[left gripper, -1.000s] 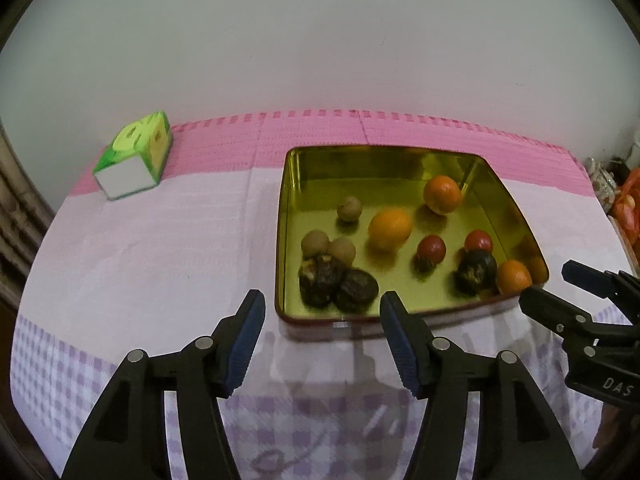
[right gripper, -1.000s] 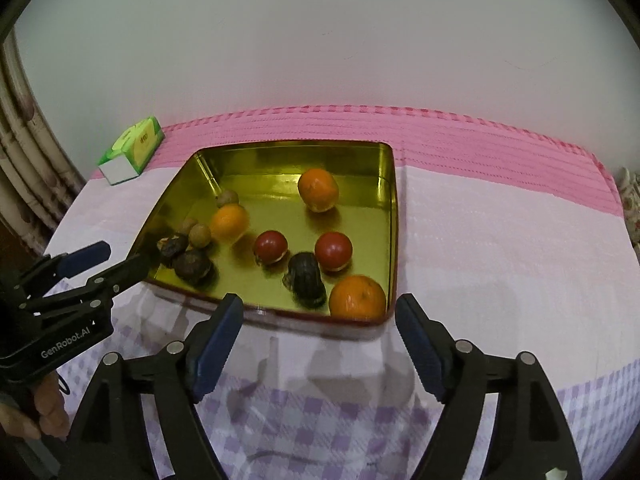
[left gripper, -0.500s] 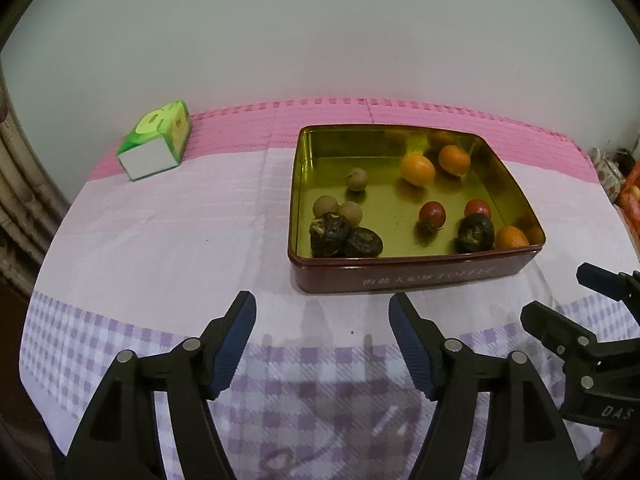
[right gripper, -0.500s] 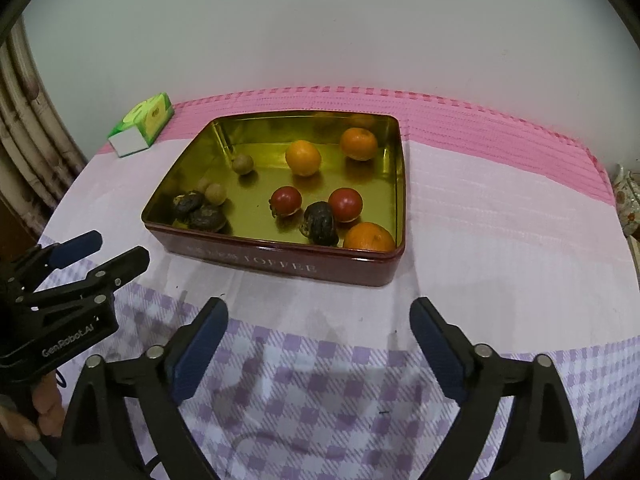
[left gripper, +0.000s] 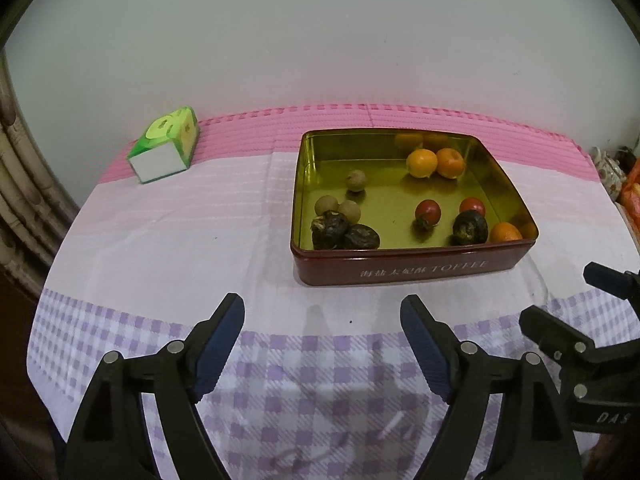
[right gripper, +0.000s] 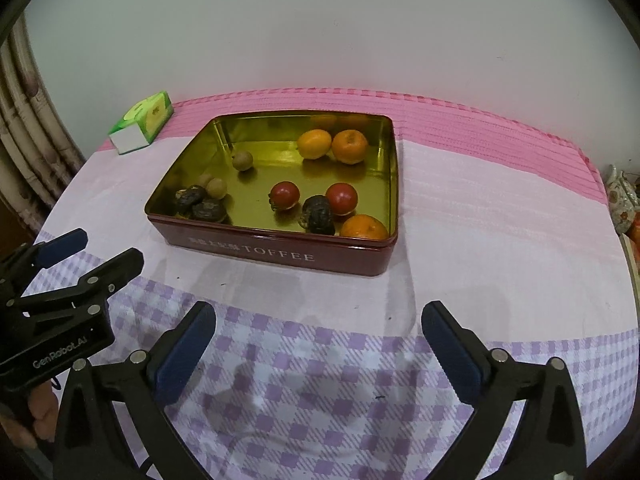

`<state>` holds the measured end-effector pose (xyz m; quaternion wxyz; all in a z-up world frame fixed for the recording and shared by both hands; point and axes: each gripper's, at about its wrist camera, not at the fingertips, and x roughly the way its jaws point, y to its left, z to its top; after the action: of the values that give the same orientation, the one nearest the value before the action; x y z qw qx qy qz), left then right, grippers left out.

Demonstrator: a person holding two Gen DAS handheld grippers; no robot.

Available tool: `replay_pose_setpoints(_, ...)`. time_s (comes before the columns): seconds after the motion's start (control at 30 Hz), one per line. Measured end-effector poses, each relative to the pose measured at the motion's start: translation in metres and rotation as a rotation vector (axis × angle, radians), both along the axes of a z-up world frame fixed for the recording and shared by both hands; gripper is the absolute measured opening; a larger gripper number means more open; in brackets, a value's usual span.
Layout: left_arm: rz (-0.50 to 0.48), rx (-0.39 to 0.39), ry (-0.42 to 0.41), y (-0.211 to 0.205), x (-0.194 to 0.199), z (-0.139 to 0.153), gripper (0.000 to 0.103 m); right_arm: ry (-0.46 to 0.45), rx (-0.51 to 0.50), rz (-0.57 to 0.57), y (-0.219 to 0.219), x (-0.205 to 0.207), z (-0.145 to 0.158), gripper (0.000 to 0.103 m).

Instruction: Organize fruits

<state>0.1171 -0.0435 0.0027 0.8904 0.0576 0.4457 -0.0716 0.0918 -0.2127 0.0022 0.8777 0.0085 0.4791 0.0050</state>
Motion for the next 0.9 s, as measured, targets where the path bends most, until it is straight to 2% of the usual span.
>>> replay_pose_setpoints(0.37,0.021,0.004,0.008,0.0045,-0.0018,-0.0016,0.085,0.006,-0.006,-0.01,-0.0011,-0.0008,-0.0056,0.102)
replay_pose_setpoints(0.9,0.035,0.008,0.014,0.0074,-0.0016,-0.0044,0.086,0.007,-0.01,-0.003,0.0015,-0.0023,-0.0062,0.102)
